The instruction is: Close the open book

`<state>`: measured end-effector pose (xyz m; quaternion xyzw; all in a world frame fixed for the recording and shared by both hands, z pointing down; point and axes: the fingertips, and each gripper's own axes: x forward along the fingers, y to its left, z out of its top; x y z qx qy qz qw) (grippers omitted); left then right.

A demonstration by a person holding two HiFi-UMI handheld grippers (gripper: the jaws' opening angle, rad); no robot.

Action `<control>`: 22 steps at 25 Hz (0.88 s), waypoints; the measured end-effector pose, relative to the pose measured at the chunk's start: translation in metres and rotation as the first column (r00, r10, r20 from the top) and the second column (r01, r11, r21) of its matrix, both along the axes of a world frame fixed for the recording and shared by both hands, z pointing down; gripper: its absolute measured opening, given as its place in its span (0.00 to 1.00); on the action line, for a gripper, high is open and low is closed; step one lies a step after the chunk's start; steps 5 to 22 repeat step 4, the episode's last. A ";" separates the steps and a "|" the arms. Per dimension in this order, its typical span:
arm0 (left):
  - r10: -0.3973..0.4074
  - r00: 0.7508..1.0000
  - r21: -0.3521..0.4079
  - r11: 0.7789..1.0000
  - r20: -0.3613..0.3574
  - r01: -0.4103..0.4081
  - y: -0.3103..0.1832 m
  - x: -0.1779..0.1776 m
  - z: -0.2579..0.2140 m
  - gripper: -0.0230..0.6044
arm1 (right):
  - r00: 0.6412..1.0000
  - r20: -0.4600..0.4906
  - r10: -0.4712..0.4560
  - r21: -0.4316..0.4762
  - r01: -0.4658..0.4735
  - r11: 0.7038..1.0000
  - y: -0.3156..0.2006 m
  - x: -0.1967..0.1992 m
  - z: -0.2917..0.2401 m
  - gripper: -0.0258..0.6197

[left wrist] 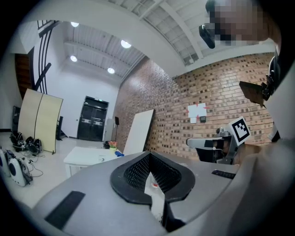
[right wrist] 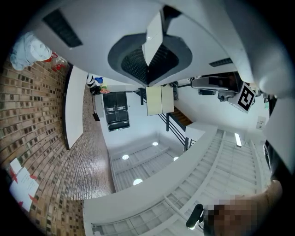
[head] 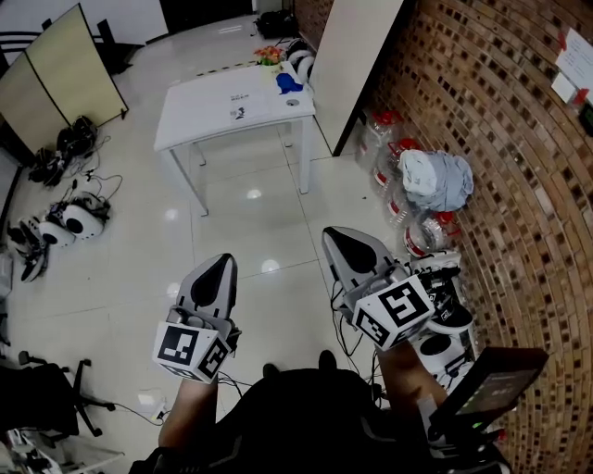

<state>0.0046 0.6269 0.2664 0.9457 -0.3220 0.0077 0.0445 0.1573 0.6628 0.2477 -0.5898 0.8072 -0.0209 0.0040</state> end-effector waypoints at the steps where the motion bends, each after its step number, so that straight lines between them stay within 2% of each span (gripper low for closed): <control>1: 0.003 1.000 0.002 1.000 0.003 -0.003 0.002 0.000 0.001 0.03 | 1.000 0.000 0.002 0.000 -0.002 1.000 0.002 0.000 0.000 0.04; 22: 0.006 1.000 0.009 1.000 0.012 -0.006 0.005 0.000 0.002 0.03 | 1.000 0.005 0.002 0.000 -0.002 1.000 0.005 -0.002 -0.001 0.04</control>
